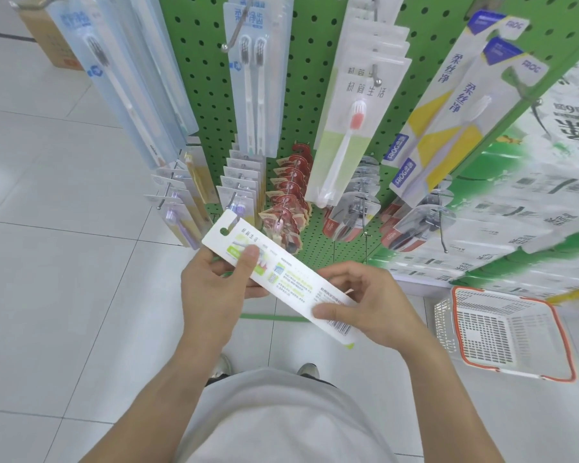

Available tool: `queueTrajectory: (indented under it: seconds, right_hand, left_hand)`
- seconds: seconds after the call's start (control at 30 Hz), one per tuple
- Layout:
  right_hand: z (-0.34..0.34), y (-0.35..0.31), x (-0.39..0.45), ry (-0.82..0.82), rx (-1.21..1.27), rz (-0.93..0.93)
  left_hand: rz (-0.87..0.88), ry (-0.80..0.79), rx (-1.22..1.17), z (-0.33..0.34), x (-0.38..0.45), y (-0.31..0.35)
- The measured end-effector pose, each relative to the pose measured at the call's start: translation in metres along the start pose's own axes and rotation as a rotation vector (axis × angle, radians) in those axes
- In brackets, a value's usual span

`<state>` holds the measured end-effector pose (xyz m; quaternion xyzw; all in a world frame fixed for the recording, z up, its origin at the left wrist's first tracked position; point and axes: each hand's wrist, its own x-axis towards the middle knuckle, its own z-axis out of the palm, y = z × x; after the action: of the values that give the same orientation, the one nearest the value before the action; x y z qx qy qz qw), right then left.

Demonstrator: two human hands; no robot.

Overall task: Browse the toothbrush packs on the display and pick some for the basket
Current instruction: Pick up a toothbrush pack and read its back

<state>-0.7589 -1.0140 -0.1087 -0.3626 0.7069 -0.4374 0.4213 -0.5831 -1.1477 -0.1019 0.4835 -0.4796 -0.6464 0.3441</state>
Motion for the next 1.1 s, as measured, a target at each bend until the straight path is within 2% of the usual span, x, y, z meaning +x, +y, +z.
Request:
queueTrajectory:
  seconds: [0.13, 0.27, 0.5, 0.67, 0.77, 0.97, 1.1]
  right_hand:
    - [-0.004, 0.002, 0.0, 0.042, 0.049, 0.003]
    - [-0.011, 0.002, -0.001, 0.049, 0.009, 0.019]
    - [-0.014, 0.008, 0.006, 0.344, 0.017, -0.006]
    - [-0.015, 0.015, 0.006, 0.5, 0.3, -0.082]
    - [-0.011, 0.015, 0.007, 0.514, 0.398, -0.109]
    - [-0.002, 0.014, 0.01, 0.496, 0.159, -0.161]
    - [-0.002, 0.014, 0.009, 0.457, 0.128, -0.162]
  left_hand:
    - [0.009, 0.069, -0.035, -0.001, 0.003, -0.003]
    - [0.081, 0.111, 0.122, -0.007, 0.01, -0.003]
    - [0.094, 0.119, 0.166, -0.007, 0.01, -0.008]
    - [0.063, 0.124, 0.168, -0.009, 0.014, -0.007]
    - [0.064, 0.128, 0.17, -0.008, 0.013, -0.007]
    - [0.1, 0.124, 0.204, -0.005, 0.013, -0.011]
    - [0.134, 0.134, 0.269, -0.007, 0.012, -0.009]
